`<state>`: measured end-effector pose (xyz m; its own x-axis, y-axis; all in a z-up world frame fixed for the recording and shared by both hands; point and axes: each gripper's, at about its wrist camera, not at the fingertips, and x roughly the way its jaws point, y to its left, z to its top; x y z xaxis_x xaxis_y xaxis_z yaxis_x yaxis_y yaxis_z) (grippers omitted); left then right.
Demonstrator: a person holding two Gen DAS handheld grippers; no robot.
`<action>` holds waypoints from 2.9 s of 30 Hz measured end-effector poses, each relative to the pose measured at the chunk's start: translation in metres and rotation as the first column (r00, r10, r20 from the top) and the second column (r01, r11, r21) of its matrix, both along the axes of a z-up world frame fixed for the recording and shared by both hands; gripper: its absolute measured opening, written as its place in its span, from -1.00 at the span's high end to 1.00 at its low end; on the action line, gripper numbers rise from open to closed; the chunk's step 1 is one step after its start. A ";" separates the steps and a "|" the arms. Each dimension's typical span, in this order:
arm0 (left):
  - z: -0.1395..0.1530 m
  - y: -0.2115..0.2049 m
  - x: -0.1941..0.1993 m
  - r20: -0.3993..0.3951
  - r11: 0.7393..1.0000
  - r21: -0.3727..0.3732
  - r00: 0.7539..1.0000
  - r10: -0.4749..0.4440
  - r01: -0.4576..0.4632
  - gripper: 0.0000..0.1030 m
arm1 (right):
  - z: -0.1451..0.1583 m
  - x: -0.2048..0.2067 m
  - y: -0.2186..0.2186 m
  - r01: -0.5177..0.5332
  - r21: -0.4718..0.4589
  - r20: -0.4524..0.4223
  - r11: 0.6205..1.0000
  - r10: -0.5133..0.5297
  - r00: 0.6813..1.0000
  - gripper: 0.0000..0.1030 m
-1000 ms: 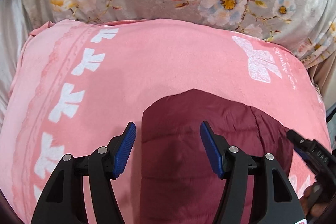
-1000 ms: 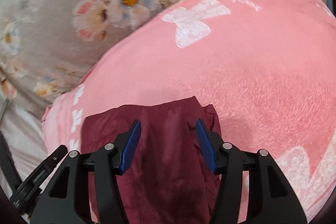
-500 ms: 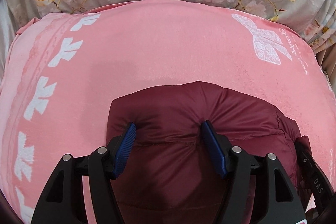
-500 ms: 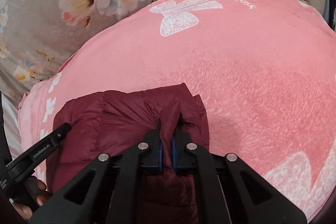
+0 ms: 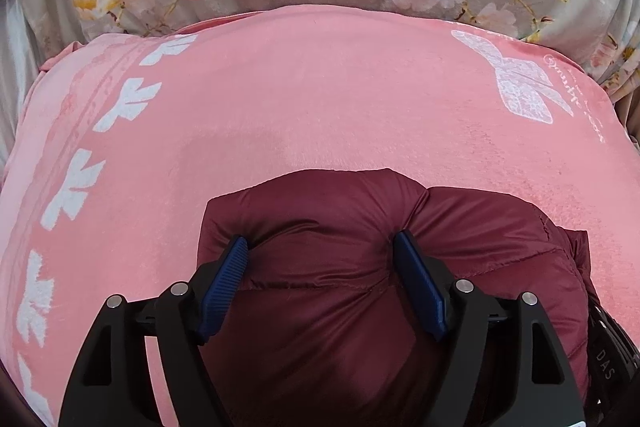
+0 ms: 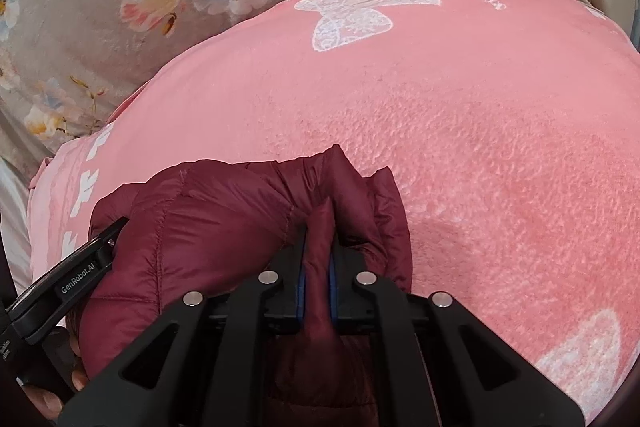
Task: Fold large clothes
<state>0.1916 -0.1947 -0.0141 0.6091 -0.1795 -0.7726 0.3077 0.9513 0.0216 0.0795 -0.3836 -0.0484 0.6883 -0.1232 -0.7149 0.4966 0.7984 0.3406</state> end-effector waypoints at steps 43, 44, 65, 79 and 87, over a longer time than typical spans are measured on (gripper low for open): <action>0.012 0.076 -0.094 -0.146 0.997 -0.056 0.987 -0.061 0.053 -0.50 | 0.016 -0.118 0.041 -0.233 0.078 0.003 0.969 0.234 0.972 0.30; 0.009 0.077 -0.096 -0.150 0.998 -0.047 0.987 -0.058 0.052 -0.50 | 0.017 -0.121 0.043 -0.229 0.077 0.003 0.970 0.230 0.973 0.52; -0.009 0.068 -0.108 -0.104 0.997 0.050 0.993 -0.053 0.059 -0.59 | -0.004 -0.122 0.056 -0.245 0.026 -0.056 0.969 0.246 0.968 0.79; -0.007 0.076 -0.104 -0.123 0.997 0.036 0.990 -0.068 0.073 -0.64 | 0.000 -0.127 0.046 -0.218 0.084 -0.043 0.972 0.223 0.974 0.77; 0.051 0.082 -0.093 -0.066 0.997 -0.008 0.995 -0.076 0.075 -0.48 | 0.062 -0.127 0.030 -0.171 0.009 0.037 0.985 0.171 0.985 0.68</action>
